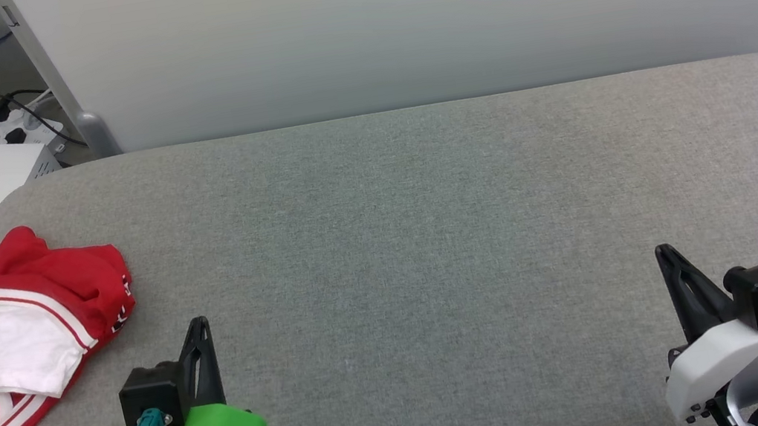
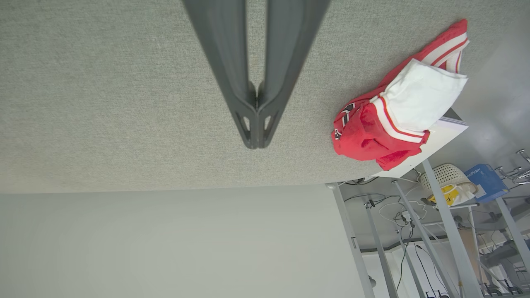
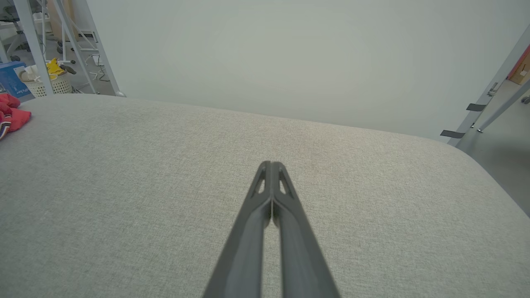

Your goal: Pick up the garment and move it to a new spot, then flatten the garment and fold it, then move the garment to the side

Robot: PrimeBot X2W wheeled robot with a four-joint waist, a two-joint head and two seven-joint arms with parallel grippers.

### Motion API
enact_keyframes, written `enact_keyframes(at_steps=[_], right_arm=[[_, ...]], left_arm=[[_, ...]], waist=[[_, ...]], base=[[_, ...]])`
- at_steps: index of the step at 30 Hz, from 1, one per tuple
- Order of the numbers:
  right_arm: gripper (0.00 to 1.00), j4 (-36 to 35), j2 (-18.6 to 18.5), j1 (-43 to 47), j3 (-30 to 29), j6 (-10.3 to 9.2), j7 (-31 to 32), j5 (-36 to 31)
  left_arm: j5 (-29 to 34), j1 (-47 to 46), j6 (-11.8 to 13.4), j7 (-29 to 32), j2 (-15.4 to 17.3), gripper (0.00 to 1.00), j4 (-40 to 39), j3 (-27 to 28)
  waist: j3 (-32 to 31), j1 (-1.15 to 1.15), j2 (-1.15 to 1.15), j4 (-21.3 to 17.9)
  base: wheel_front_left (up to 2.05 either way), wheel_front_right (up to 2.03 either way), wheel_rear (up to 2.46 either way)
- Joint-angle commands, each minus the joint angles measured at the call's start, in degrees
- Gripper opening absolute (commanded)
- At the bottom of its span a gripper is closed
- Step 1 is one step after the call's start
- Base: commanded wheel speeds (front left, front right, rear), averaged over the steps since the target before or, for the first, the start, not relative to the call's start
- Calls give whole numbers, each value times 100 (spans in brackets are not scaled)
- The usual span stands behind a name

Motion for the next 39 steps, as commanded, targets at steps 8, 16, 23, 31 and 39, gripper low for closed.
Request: enact_keyframes(at_steps=[8,16,23,31,39], right_arm=[[0,10,-17,-98,2,-4,16,-55],[0,10,-17,-98,2,-4,16,-55],[0,10,-17,-98,2,-4,16,-55],[100,0,2,2,-1,0,-3,5],[100,-31,6,7,-39,0,-87,81]], left_arm=[[55,-101,23,-5,-14,0,-12,-12],[55,-101,23,-5,-14,0,-12,-12],[55,-101,23,-5,-14,0,-12,-12],[-2,3,0,-3,0,100,0,2],[-13,0,67,-88,0,100,-14,-16]], waist=[[0,0,0,0],[0,0,0,0],[0,0,0,0],[0,0,0,0],[12,0,0,0]], base=[[0,0,0],[0,0,0],[0,0,0],[0,0,0],[0,0,0]])
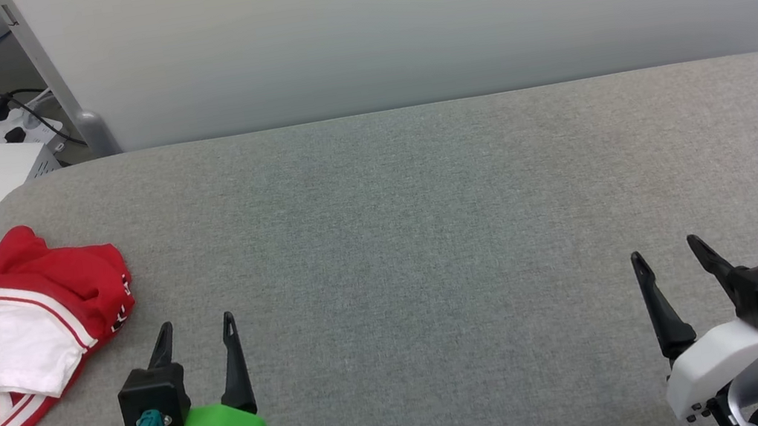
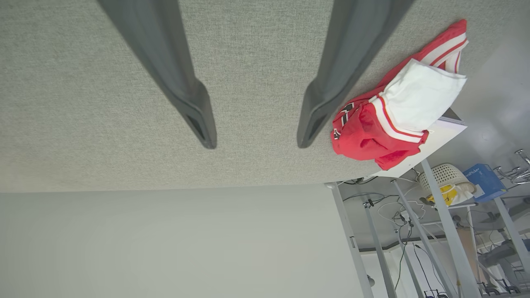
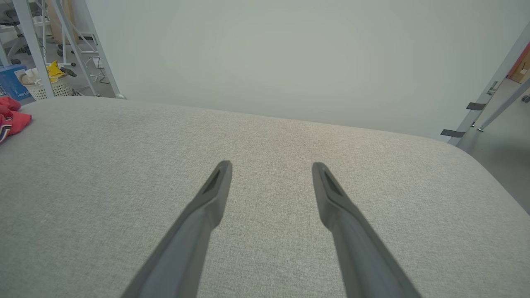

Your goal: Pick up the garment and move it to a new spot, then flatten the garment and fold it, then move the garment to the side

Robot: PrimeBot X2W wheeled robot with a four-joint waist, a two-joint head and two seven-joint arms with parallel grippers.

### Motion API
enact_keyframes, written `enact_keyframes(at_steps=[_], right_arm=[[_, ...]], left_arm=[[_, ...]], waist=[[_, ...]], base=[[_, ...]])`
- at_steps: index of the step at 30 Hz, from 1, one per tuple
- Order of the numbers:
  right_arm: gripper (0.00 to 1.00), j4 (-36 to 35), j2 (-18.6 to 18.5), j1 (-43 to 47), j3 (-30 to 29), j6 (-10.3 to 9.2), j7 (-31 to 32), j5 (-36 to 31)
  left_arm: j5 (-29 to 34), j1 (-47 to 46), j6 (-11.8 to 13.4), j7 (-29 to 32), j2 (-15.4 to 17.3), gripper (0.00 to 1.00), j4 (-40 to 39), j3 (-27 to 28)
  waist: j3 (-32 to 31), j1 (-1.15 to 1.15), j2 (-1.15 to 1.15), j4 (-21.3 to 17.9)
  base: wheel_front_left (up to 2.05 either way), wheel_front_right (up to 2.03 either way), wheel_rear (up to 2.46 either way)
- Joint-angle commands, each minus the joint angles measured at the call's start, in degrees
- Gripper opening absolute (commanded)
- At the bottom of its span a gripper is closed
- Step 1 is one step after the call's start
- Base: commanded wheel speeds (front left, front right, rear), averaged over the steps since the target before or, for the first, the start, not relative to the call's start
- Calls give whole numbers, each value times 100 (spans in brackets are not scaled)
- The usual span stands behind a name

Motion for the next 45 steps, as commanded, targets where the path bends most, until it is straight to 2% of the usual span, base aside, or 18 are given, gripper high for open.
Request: enact_keyframes(at_steps=[1,21,45], right_arm=[[100,-31,-5,5,-24,0,-78,58],[100,-257,-9,77,-80,-1,-335,426],[100,-404,-14,267,-61,-2,-641,477]], left_arm=[[-13,-7,49,-59,-1,100,-17,-18],[-113,13,143,-319,-3,100,-94,-80],[-74,95,203,-630,-6,100,-20,-148]], waist=[[3,0,0,0],[30,0,0,8],[15,0,0,23]], base=[[0,0,0],[0,0,0],[0,0,0]])
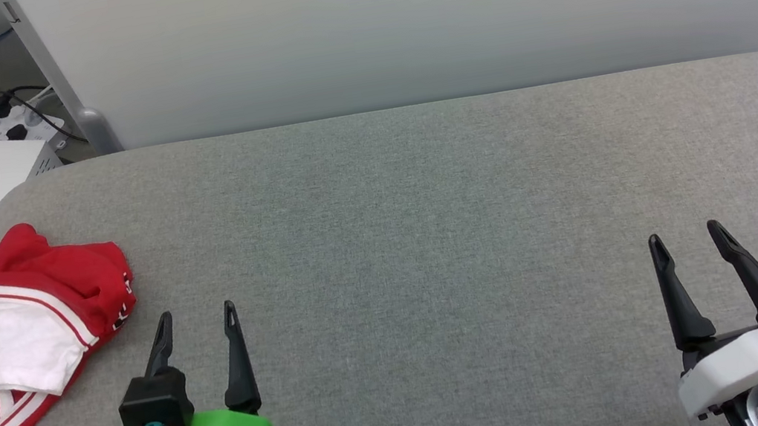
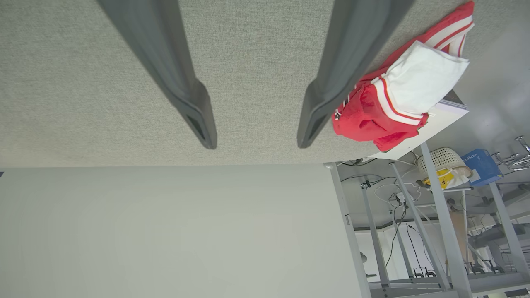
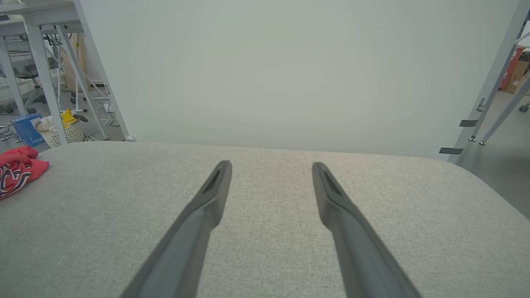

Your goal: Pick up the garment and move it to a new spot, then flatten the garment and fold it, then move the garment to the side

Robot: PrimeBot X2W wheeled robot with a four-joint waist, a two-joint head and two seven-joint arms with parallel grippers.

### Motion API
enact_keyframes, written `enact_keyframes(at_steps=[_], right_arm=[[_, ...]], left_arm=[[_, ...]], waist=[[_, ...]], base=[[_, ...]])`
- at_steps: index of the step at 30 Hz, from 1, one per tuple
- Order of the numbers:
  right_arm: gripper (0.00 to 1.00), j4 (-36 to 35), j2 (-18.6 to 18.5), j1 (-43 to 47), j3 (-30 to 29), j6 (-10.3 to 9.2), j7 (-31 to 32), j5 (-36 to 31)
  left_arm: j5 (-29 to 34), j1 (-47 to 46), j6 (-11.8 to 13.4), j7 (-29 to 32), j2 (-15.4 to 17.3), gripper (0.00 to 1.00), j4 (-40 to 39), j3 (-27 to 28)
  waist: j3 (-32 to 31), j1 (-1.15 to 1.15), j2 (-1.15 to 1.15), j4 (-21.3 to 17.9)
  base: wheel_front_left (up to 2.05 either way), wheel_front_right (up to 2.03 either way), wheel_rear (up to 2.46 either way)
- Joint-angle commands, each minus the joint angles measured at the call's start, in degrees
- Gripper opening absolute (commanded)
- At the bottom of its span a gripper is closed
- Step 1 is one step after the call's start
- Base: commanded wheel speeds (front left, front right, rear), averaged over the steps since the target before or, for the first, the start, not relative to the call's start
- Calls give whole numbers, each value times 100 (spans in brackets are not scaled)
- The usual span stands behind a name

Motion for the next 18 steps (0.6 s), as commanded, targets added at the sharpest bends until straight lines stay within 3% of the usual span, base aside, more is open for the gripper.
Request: enact_keyframes(at_steps=[1,18], right_arm=[[100,-48,-14,92,12,-2,-58,22],[100,-129,-18,184,-34,-3,-258,207]], left_arm=[[20,88,33,-71,-6,100,19,-3],[-46,141,47,-274,-8,100,76,-49]], waist=[[-3,0,0,-1],[8,0,0,-5]], base=[[0,0,0],[0,0,0]])
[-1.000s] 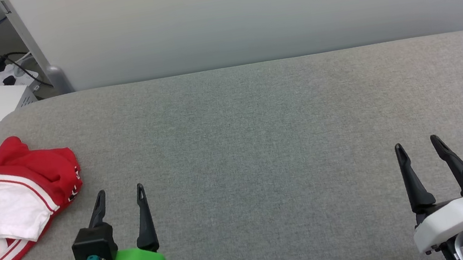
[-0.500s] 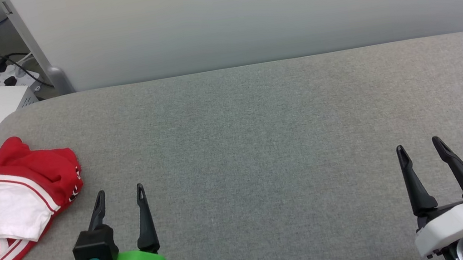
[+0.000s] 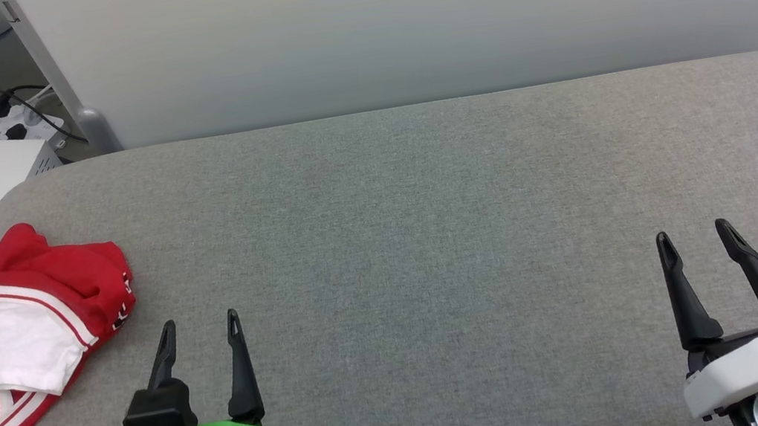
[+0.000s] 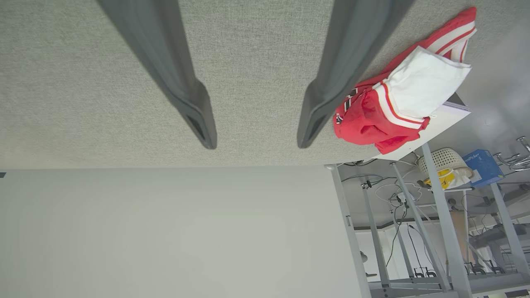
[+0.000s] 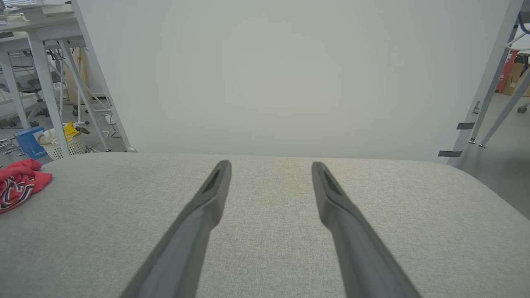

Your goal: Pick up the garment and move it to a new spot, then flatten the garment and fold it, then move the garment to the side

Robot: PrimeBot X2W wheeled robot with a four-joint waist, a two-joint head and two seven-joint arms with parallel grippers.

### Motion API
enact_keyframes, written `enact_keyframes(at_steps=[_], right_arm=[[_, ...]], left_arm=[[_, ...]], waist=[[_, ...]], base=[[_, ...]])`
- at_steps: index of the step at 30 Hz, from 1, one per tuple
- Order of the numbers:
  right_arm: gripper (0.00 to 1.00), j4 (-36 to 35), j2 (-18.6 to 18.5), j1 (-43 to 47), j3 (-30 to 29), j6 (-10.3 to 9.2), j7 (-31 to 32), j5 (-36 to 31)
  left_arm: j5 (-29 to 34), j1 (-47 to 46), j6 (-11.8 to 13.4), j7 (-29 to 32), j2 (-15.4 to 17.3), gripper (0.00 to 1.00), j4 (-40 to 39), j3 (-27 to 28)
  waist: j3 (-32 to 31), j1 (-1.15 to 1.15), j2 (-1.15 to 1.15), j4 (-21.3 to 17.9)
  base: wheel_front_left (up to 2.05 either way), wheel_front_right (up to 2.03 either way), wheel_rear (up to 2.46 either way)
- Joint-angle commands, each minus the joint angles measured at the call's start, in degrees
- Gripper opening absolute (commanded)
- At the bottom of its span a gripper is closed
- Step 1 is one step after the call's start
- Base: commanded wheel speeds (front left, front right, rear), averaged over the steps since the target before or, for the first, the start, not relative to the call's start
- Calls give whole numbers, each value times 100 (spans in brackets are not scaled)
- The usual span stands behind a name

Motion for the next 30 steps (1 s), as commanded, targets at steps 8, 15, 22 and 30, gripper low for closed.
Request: enact_keyframes(at_steps=[8,15,22,30], right_arm=[[100,-63,-18,145,-21,-3,-142,137],[100,-65,-20,188,-10,-3,-225,164],[100,-72,-21,227,10,-3,-305,183],[100,-140,-22,252,111,-4,-398,117]], left_arm=[[-72,57,16,-147,-9,100,20,-37],[-70,81,30,-232,-10,100,54,-51],[-77,79,73,-313,-10,100,103,-65],[-77,49,152,-408,-11,100,154,-30]], waist=[[15,0,0,13],[19,0,0,21],[41,0,0,58],[104,0,0,300]], base=[[0,0,0],[0,0,0],[0,0,0],[0,0,0]])
